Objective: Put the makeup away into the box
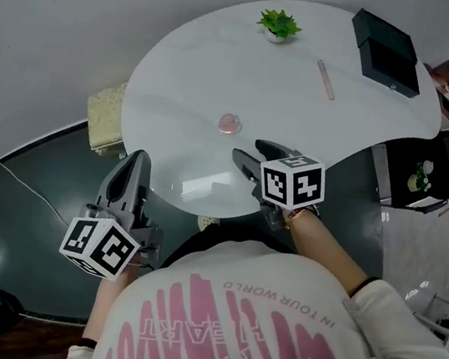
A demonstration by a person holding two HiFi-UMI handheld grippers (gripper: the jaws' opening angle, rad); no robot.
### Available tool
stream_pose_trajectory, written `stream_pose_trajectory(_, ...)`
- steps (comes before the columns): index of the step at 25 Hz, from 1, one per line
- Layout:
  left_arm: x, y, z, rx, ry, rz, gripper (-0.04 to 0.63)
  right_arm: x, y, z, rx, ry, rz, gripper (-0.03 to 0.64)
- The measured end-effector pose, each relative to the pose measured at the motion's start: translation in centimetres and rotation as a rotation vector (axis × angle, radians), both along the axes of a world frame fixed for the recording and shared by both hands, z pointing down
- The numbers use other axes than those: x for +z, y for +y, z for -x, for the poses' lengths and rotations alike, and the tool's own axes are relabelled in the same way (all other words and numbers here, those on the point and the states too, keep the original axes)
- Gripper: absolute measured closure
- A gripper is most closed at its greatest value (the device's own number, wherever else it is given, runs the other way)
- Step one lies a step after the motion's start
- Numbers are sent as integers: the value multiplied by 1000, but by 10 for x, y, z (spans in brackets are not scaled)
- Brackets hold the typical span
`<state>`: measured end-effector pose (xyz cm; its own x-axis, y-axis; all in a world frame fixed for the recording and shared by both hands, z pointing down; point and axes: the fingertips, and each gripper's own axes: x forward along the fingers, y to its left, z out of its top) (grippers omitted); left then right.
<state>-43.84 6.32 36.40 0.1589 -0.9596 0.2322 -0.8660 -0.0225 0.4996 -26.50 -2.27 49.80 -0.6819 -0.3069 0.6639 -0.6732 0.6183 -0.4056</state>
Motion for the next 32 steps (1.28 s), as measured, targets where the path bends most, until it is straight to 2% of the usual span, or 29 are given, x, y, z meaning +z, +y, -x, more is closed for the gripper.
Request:
stream_pose_trajectory(3,0,-9,21,-5,0,-8,594,2,-14,15,17,25,-2,337)
stream_pose_trajectory(6,1,-16,37,-9,-2,-14,594,4,-26,30,16,54,-6,340)
stream_pose_trajectory(11,11,-19,53,-4,-13,39,594,15,-38,42,3,145,-28,341)
stream_pose_trajectory(14,13,-21,57,9,2,43,594,25,-42,51,-27,215,-39,318)
stream_pose_trajectory(20,14,-17,64,7,7,37,594,38,-44,57,-76,350,-118,365)
stream_pose_trajectory(26,12,-16,61,9,2,36,594,37,-44,54,-72,340,-142,366)
stream_pose_trajectory(28,12,-17,56,19,-2,34,594,37,-45,52,-70,329,-153,396)
stream_pose_trajectory(32,11,-21,46,42,-11,33,594,35,-43,49,-75,318,-170,405)
